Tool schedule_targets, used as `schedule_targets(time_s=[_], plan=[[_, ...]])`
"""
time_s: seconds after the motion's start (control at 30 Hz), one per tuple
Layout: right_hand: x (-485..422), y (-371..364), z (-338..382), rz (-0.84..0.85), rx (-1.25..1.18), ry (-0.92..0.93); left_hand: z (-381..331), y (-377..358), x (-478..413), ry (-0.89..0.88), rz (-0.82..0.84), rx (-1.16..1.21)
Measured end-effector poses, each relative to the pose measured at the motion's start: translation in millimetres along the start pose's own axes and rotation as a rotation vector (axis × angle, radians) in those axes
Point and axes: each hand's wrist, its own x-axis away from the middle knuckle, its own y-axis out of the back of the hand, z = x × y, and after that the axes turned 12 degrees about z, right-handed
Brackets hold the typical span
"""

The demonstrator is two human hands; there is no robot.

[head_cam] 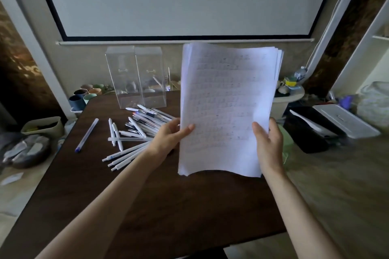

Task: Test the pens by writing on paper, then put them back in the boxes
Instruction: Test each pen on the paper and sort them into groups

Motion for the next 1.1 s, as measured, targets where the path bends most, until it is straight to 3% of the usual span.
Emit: schedule_targets(time_s=[0.13, 0.27, 0.37, 0.63, 0.77, 0.87, 1.03, 1.1], plan=[[-16, 36, -12, -0.098, 0.028, -0.172, 15, 5, 2, -0.035, -0.124, -0.396], [-24, 64, -34, 0.032, 0.191, -0.397, 44, 21, 11, -0.045, -0.189, -1.012], [-27, 58, -41, 0.133, 0.218, -0.477, 54, 29, 20, 0.051, -0.173, -1.239], [-46, 22, -53, 0.363, 0.331, -0.475, 56, 69, 44, 0.062, -0.287, -1.428], [-49, 19, -53, 0.437, 0.341, -0.482, 58, 83, 58, 0.344, -0.307, -1.379], [-46, 19, -54, 0.419, 0.371, -0.507, 63, 84, 63, 0.402, -0.267, -1.348], [-27, 21, -56, 0.347, 0.467, -0.527, 67, 88, 62, 0.347, -0.319, -1.331], [-22, 16, -56, 0.311, 0.628, -0.504, 66, 92, 57, 0.32, -0.318, -1.336]])
